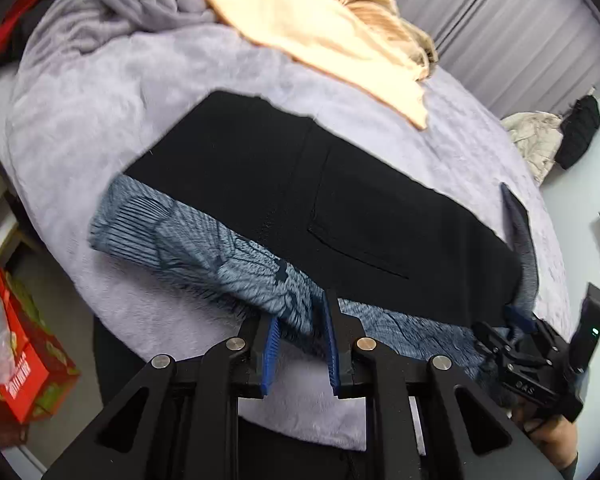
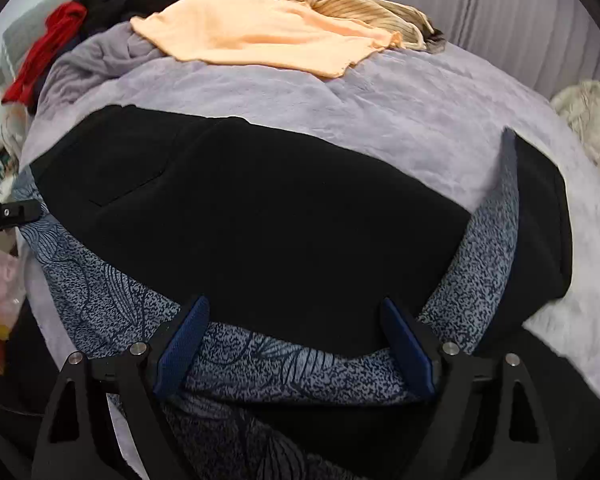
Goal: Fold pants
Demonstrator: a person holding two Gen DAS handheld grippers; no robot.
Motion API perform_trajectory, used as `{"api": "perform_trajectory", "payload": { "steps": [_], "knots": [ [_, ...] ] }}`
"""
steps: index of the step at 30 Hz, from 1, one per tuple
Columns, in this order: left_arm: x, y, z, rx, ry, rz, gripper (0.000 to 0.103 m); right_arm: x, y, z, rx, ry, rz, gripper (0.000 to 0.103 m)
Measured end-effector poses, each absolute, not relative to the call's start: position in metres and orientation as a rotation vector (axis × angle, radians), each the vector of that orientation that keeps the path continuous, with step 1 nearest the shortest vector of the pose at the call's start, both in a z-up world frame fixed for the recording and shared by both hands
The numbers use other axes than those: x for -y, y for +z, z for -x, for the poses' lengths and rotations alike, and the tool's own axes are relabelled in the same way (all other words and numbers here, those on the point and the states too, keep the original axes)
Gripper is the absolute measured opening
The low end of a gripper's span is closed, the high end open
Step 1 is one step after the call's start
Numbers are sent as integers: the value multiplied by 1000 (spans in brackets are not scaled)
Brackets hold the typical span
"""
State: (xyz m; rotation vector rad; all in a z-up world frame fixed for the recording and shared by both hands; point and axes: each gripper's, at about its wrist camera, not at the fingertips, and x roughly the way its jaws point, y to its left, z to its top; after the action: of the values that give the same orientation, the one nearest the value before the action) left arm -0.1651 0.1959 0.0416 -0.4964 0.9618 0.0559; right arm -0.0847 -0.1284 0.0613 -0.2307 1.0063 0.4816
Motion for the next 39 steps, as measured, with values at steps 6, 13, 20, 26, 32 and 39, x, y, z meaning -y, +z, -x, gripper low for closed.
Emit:
{"api": "perform_trajectory", "payload": {
  "steps": [6,13,20,26,32,39],
  "knots": [
    [-200,70,155,-885,76,504,55,120,57,89,-974,440,266,100],
    [-164,69,79,-857,68,335,98,120,58,85,-983,453,266,102],
    [-167,32,103,-960,-6,259,98,126,57,90,-960,482,253,102],
    [-185,48,127,-927,121,245,98,133,83,86,-979,532,139,103],
    [-136,55,80,-920,56,202,98,175,148,55,-683,242,48,103],
    [-67,11,76,-966,65,8,103,199,104,-84,-1097,-35,14,103]
  ]
}}
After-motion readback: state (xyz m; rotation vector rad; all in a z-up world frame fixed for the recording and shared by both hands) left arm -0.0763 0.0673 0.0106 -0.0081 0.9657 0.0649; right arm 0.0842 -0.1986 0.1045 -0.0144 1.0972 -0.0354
